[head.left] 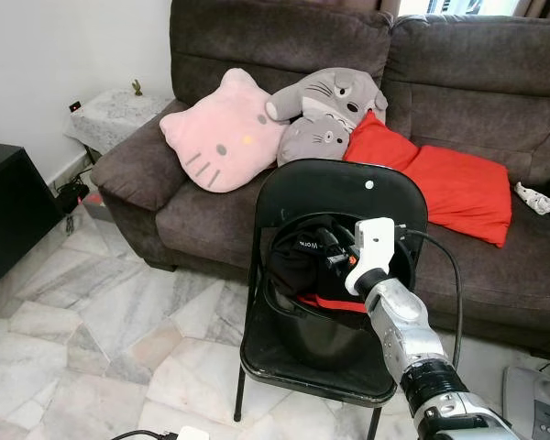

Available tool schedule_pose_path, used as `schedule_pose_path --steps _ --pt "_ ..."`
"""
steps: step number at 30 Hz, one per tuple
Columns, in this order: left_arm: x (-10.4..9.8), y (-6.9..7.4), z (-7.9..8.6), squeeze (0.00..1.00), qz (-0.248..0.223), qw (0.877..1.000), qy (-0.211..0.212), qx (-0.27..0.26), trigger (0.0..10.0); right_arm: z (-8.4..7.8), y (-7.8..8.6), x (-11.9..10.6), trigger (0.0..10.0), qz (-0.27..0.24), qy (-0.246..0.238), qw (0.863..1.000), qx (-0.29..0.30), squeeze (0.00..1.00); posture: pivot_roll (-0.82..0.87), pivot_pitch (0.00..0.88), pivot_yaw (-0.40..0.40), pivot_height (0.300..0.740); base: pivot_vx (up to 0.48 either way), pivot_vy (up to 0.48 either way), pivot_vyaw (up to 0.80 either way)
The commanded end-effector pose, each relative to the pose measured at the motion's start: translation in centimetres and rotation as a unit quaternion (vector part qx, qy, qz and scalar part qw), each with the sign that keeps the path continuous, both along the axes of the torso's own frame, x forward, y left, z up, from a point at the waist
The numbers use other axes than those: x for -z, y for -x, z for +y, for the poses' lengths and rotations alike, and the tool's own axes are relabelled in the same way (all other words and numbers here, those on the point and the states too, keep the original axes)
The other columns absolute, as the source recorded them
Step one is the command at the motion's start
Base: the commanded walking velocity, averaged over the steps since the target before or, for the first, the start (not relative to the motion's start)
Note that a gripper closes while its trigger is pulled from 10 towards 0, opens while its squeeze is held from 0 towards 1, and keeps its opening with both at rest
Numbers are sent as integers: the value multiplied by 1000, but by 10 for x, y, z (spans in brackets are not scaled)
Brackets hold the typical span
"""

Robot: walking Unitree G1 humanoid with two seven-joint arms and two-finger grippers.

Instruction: Hang hanger

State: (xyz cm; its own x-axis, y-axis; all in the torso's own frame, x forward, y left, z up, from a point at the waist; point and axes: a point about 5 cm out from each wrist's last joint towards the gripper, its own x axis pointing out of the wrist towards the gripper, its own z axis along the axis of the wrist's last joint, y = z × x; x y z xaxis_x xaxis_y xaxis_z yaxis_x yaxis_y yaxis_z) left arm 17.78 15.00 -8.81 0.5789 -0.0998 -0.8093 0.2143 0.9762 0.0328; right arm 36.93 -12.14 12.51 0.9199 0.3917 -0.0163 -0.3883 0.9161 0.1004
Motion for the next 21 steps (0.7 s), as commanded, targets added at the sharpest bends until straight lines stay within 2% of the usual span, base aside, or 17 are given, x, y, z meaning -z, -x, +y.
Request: schedule_pose_path --steps 1,5,7,9,10,11,12,13,16,21 --pt "3 6 0 0 15 1000 -1 5 10000 -1 1 -1 10000 1 -12 1000 9 1000 -78 67 13 740 0 0 0" --pt "3 7 0 0 16 1000 -1 5 10000 -4 4 0 10000 5 -12 1000 21 1000 -80 67 13 740 0 0 0" --pt "3 7 -1 0 16 1000 -1 4 10000 -10 9 -7 10000 -30 -22 999 40 1000 -79 65 9 740 0 0 0" --pt "3 7 -1 0 16 1000 -1 4 10000 -12 11 -12 10000 -44 -30 998 46 1000 -80 66 7 740 0 0 0" --pt "4 7 -1 0 16 1000 0 3 10000 -15 15 -18 10000 -69 -40 995 58 349 -84 65 5 740 0 0 0" --pt "4 7 -1 0 16 1000 0 3 10000 -17 18 -23 10000 -87 -48 993 67 349 -83 63 3 740 0 0 0" --pt "4 7 -1 0 16 1000 0 3 10000 -20 25 -31 10000 -111 -70 989 73 0 -83 64 2 740 0 0 0" --pt "4 7 -1 0 16 1000 0 4 10000 -24 37 -39 10000 -136 -92 983 83 0 -85 64 0 740 0 0 0" --pt "4 7 -1 0 16 1000 0 4 10000 -32 52 -36 10000 -140 -101 979 109 0 -93 61 -4 740 0 0 0" --pt "4 7 -1 0 17 1000 0 6 10000 -51 77 -10 10000 -105 -99 977 156 0 -97 52 -5 740 0 0 0"
